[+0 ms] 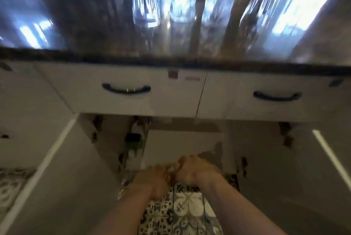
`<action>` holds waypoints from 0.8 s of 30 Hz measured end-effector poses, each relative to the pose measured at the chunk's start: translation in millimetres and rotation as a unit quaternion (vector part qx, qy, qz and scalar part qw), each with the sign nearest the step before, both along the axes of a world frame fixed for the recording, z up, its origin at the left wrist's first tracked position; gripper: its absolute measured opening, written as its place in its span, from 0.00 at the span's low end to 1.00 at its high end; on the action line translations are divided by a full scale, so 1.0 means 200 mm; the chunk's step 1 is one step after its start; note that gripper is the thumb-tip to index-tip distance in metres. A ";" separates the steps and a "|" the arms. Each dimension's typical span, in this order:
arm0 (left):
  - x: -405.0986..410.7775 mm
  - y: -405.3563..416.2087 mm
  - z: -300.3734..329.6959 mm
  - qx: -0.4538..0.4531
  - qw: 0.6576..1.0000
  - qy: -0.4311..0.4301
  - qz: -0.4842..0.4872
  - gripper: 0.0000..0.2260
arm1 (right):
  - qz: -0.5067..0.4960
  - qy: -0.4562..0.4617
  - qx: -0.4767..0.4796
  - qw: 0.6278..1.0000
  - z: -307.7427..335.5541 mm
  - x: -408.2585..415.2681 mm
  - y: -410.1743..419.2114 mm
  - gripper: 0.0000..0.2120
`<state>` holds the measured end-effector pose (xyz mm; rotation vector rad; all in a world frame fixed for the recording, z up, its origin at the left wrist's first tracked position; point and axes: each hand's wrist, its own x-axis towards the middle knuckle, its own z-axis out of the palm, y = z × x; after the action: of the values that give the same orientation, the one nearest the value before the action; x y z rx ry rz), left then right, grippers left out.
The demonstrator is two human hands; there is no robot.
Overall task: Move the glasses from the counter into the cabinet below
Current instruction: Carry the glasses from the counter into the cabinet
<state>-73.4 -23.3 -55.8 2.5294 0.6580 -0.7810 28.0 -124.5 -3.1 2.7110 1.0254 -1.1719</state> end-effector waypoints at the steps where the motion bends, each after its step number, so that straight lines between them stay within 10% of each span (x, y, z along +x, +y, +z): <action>1: -0.02 -0.01 0.14 -0.012 1.000 -0.002 0.008 0.20 | -0.006 0.004 0.002 1.000 0.15 -0.01 -0.02 0.19; 13: 0.08 0.07 1.54 0.053 0.987 -0.145 0.036 0.28 | -0.096 -0.099 0.125 0.982 1.49 0.11 -0.17 0.29; 24: 0.39 0.24 2.09 0.269 0.872 -0.399 0.093 0.32 | -0.099 -0.292 0.336 0.890 1.90 0.49 -0.17 0.30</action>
<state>5.5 25.6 361.4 2.8420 0.8608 0.6067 127.0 -158.6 377.1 3.3844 1.2172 0.1058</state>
